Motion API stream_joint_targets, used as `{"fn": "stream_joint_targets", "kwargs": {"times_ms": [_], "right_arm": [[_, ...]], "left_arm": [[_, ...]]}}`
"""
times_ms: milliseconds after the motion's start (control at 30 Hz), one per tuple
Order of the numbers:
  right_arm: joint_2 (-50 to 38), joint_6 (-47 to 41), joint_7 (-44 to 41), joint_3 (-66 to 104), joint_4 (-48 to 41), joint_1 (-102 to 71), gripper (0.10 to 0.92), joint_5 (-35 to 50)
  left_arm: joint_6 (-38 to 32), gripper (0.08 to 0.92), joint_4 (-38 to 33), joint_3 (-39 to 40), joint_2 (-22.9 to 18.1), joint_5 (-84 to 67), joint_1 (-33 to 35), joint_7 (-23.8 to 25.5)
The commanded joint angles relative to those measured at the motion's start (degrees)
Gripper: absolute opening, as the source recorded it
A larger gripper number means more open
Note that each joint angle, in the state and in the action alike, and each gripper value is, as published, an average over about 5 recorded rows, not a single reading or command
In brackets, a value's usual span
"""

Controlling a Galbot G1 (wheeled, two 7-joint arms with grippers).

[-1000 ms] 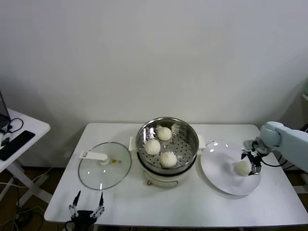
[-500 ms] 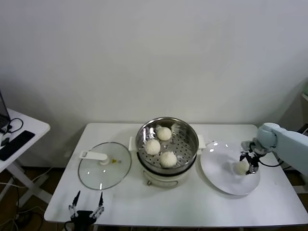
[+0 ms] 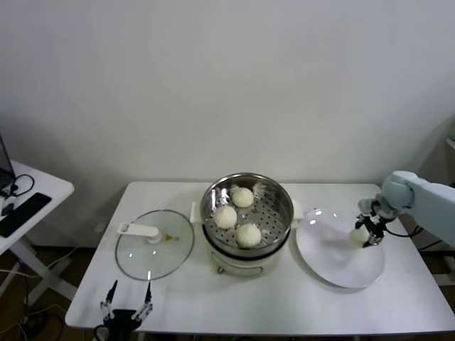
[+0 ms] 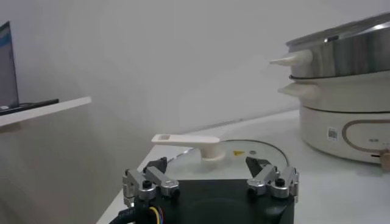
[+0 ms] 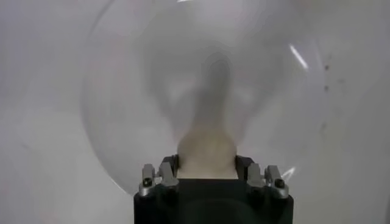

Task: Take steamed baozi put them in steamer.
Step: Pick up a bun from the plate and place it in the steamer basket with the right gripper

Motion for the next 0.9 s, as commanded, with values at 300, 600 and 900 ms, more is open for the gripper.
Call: {"fn": "stream_joint_targets", "kwargs": {"times_ms": [300,600,900], "right_arm": [[1.51,-7.21,0.26,-27.88,28.46,43.50,0.619,21.40],[8.72,-11.89,2.51,-23.44,32.19,44.07,0.619,26.42],[14.02,-15.62,5.95,-16.40,29.45,32.24,0.624,25.23]], "left_arm": [[0.28,0.823,-0.18,0.38,0.42,-0.16,-0.28,0.06],[0.06,0.823,-0.29,0.74,0.75,-0.16,-0.15,0.06],[-0.07,0.823,-0.47,0.83,0.71,-0.03,-0.16,0.08]]}}
